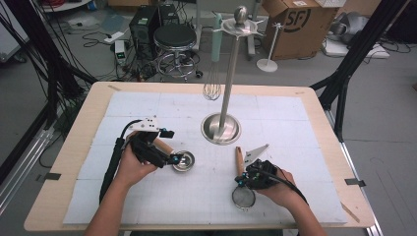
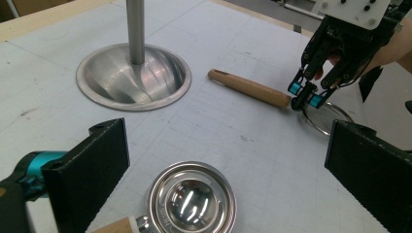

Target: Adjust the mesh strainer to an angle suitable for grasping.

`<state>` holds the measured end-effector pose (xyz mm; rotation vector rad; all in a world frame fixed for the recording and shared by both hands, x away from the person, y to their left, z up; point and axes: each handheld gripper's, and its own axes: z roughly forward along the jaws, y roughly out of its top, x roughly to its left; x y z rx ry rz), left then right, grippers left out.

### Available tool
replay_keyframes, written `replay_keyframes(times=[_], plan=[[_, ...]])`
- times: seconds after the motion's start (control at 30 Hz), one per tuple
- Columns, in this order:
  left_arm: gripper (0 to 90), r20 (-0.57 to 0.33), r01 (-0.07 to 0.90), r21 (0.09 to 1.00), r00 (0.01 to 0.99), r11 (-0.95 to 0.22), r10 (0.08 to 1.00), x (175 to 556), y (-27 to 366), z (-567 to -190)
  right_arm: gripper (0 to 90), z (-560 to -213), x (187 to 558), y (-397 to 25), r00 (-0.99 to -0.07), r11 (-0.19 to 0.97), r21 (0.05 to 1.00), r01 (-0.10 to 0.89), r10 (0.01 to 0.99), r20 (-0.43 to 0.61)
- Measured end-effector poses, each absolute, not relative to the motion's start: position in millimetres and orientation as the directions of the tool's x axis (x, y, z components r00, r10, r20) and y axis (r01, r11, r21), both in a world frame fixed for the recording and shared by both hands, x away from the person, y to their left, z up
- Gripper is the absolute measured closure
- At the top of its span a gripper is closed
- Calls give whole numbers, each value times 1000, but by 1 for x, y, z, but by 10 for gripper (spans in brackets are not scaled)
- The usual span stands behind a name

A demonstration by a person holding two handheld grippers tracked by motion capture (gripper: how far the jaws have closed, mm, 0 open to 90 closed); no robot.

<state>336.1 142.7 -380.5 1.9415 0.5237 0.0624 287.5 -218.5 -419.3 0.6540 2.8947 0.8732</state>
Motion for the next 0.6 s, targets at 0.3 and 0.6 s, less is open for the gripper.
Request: replay_keyframes(times=[0.3, 0.6], plan=[[29, -193, 331, 884, 902, -331, 386, 336, 143, -381, 893, -419, 282, -242, -891, 734, 535, 418, 447, 82], [29, -193, 330, 885, 902, -328, 387, 336, 143, -381, 884, -418, 279, -258, -876, 717, 540, 441, 475, 84]])
